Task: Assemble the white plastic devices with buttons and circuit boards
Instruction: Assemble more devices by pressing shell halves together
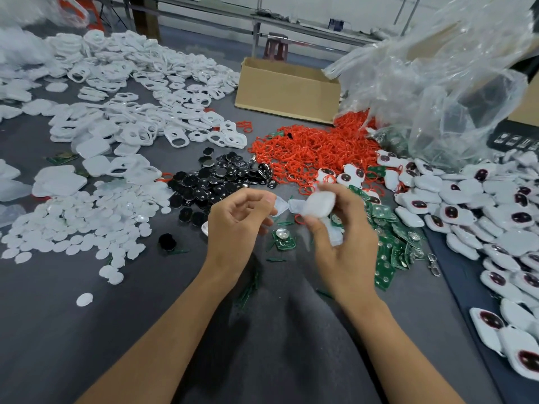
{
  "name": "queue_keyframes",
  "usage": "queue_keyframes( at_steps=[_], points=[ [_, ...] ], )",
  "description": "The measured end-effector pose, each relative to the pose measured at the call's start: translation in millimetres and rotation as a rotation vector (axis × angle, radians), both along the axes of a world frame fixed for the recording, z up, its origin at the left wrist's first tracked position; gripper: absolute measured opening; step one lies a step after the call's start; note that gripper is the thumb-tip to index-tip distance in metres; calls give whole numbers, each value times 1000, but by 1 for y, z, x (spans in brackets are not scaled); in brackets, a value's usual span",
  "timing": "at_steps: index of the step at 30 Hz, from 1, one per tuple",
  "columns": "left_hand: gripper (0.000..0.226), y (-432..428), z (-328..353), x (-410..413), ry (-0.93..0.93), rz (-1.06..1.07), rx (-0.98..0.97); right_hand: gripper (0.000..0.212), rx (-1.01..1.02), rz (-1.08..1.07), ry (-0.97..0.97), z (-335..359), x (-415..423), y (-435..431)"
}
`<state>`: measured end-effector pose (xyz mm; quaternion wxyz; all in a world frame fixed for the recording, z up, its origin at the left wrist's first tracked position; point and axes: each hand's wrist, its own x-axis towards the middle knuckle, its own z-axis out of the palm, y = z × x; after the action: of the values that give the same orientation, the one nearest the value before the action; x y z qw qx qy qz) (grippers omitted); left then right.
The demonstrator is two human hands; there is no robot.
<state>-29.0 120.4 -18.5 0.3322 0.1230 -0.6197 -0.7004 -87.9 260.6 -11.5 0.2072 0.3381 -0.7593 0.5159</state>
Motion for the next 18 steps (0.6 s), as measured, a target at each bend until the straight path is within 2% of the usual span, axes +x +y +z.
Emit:
queue_keyframes(
  at_steps=[1,3,5,7,8,11,14,15,17,18],
  points=[
    [12,0,1,0,5,-6,2,38,-13,-9,1,-1,1,0],
    [12,0,1,-1,8,-4,9,37,125,25,-55,1,2,-2],
    [13,0,0,0,7,-2,19,36,211,-30,62,6,1,0],
    [13,0,1,0,10,-10,24,35,-5,-130,202,12,3,5],
    [13,0,1,-1,13,-3,27,36,-52,-105,209,14,2,6],
    [13,1,1,1,2,28,41,43,273,20,134,12,10,0],
    [15,-1,3,2,23,11,49,36,-72,-61,131,17,10,1],
    [15,-1,4,2,28,21,56,35,-19,-22,109,20,10,0],
    [16,-2,3,3,21,52,70,38,313,60,50,18,15,-3],
    [16,-3,2,4,23,54,83,37,248,30,62,18,17,-4]
  ],
)
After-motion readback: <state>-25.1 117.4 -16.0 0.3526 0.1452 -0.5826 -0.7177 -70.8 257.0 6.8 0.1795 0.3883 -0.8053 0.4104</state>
